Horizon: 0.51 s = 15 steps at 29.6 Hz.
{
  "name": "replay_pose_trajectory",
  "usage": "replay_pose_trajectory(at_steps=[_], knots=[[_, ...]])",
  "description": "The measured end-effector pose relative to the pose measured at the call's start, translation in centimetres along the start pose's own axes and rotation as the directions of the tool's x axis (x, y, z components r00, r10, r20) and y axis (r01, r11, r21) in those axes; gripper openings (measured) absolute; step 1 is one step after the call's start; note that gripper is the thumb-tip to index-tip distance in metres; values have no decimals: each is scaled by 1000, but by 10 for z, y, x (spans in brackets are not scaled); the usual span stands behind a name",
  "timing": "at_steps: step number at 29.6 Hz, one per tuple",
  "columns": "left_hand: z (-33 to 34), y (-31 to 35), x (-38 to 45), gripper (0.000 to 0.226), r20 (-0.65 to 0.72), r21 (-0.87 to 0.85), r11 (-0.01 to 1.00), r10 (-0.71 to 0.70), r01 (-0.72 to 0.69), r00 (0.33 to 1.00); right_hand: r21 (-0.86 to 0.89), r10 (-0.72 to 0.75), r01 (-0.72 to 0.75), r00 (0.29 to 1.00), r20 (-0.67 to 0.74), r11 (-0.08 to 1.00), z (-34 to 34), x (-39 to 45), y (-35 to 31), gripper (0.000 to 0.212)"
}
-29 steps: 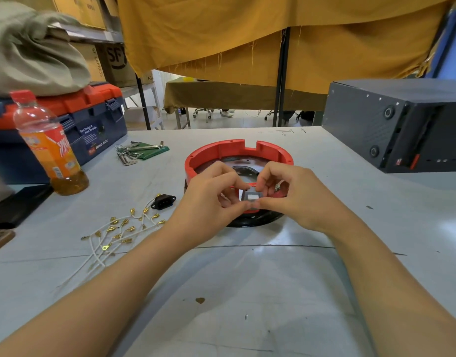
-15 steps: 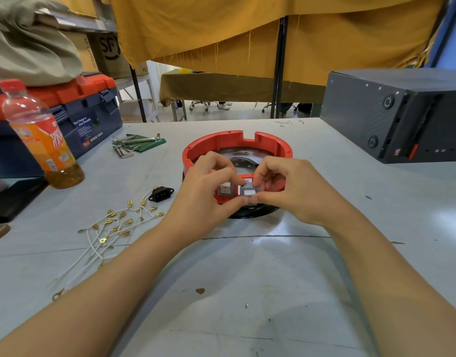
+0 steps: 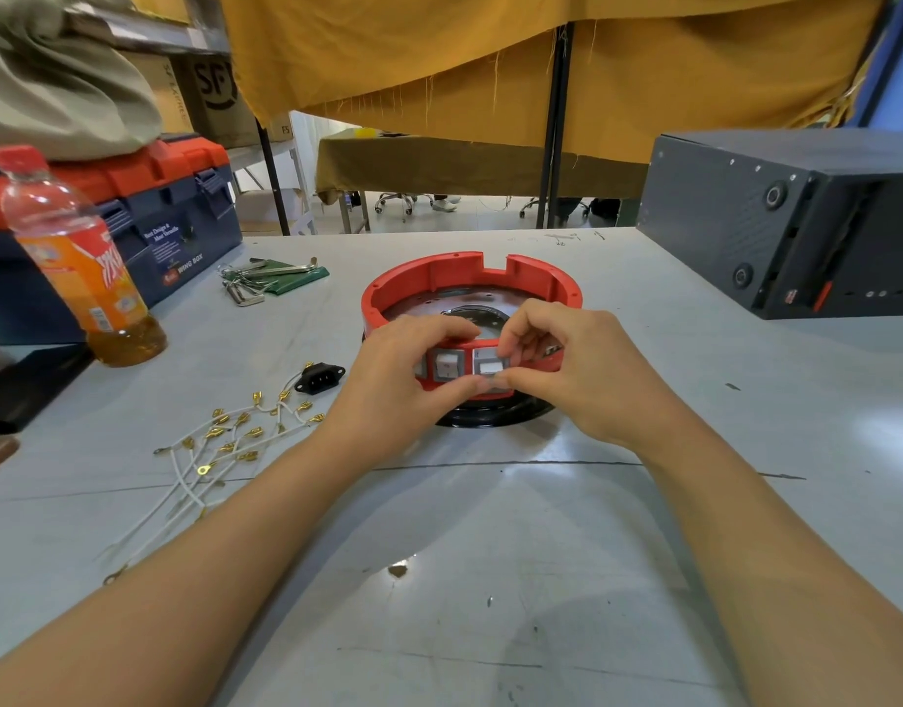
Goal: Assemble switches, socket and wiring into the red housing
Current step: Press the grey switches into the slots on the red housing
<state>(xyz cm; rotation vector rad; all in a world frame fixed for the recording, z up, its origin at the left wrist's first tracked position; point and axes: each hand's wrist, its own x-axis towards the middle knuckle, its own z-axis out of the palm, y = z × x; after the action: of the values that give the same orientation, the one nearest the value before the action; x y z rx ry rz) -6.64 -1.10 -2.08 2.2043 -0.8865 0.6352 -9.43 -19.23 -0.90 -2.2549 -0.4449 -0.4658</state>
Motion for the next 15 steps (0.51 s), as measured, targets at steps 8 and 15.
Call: replay_pose_trajectory(at_steps=[8, 15], knots=[[1, -1, 0, 35, -3, 34, 999, 27, -27, 1000, -31, -12, 12, 1000, 4, 999, 4, 0, 0, 18], [2, -1, 1, 33, -13, 28, 1000, -8, 8, 1000, -94, -10, 8, 1000, -17, 996, 5, 1, 0, 20]])
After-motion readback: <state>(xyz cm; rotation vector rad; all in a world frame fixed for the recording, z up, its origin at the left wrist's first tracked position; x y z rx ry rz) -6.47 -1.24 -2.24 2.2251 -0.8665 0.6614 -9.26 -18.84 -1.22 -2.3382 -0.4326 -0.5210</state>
